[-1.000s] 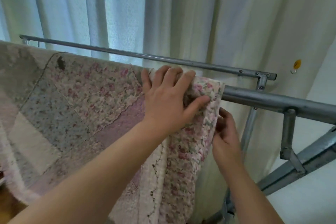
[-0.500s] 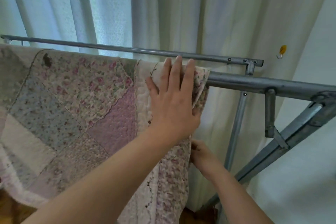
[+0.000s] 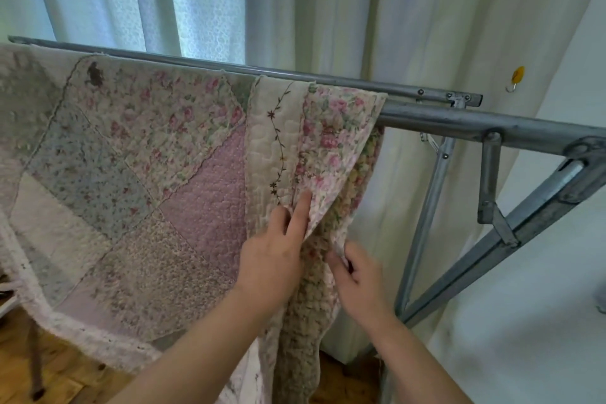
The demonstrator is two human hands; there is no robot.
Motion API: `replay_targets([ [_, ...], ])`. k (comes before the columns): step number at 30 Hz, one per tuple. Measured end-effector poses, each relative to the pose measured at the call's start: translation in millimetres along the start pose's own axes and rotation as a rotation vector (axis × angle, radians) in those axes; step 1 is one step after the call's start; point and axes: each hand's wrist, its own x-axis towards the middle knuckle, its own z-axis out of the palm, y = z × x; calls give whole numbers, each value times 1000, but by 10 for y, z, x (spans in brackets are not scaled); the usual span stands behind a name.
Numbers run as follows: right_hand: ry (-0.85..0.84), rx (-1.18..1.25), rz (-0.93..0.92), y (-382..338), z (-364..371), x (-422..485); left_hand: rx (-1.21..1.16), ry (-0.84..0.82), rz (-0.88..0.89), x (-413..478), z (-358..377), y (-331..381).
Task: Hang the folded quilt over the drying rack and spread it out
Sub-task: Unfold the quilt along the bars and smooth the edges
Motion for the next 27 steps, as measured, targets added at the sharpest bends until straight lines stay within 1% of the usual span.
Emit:
replay_targets([
  [2,8,-15,-87,-46,16,-37,45,42,41,-4,-15,-18],
  [5,-52,2,-76,-68,10,42,37,-13,43,4,72,-1],
  [6,-92,20,-45,-84,-23,94,3,-45,21,-3,104,11],
  [8,-175,143,52,-112,-128,236,-88,-136,-16,-29,130,37],
  [9,-171,226,119,-146,-190,323,-132,-182,-34,-43,118,54],
  [11,-96,411,260,-254,-292,522,-232,-218,-85,-46,89,82],
  [13,-54,509,282,-371,-374,705,-323,-147,-134,40,42,138],
  [15,-85,498,252,-470,-412,809,-421,-50,-160,185,-38,227],
  [17,-114,485,269,-525,-394,859,-480,13,-163,312,-122,291],
  [19,-62,461,300,-524,-378,911,-444,38,-86,355,-176,275],
  [22,121,312,276,-432,-418,1033,-191,133,81,307,-196,44],
  [25,200,237,179,-421,-448,1035,-27,222,88,312,-237,-257],
  [27,198,193,93,-470,-420,945,-52,196,106,292,-187,-247],
])
